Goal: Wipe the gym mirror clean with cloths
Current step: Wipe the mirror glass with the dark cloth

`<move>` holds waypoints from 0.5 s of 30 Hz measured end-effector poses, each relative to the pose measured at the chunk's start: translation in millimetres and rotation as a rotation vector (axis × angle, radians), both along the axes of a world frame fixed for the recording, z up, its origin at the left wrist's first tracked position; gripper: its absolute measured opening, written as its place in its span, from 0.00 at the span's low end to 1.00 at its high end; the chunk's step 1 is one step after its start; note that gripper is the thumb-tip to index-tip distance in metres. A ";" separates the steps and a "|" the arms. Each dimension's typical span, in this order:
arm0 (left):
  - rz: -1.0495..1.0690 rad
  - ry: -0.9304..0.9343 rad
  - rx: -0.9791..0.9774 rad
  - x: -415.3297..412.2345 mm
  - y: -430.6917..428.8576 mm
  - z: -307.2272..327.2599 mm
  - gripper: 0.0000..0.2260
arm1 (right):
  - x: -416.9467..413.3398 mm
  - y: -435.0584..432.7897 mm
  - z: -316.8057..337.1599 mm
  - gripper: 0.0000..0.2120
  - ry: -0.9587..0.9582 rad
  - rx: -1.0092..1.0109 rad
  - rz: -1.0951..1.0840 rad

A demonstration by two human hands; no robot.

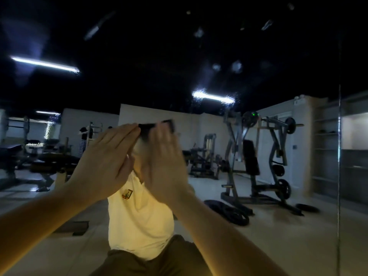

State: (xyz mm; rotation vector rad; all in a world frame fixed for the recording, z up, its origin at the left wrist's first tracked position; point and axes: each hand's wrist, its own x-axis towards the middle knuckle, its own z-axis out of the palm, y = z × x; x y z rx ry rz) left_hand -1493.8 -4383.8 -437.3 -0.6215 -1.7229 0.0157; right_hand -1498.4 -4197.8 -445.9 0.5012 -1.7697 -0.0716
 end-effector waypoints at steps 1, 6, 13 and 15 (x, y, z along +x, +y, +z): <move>-0.022 0.004 0.037 3.6 -1.6 3.7 0.26 | 1.2 -2.4 -0.9 0.30 0.001 0.155 -0.001; -0.008 0.024 0.073 9.0 6.4 20.4 0.28 | -1.0 73.5 31.4 0.33 0.084 0.246 -0.199; 0.095 0.069 0.075 -14.4 54.0 60.5 0.36 | 5.7 235.7 74.6 0.30 -0.002 -0.533 -0.441; 0.092 0.064 0.107 -18.9 60.4 67.5 0.36 | 1.8 236.5 86.2 0.29 0.010 -0.667 -0.430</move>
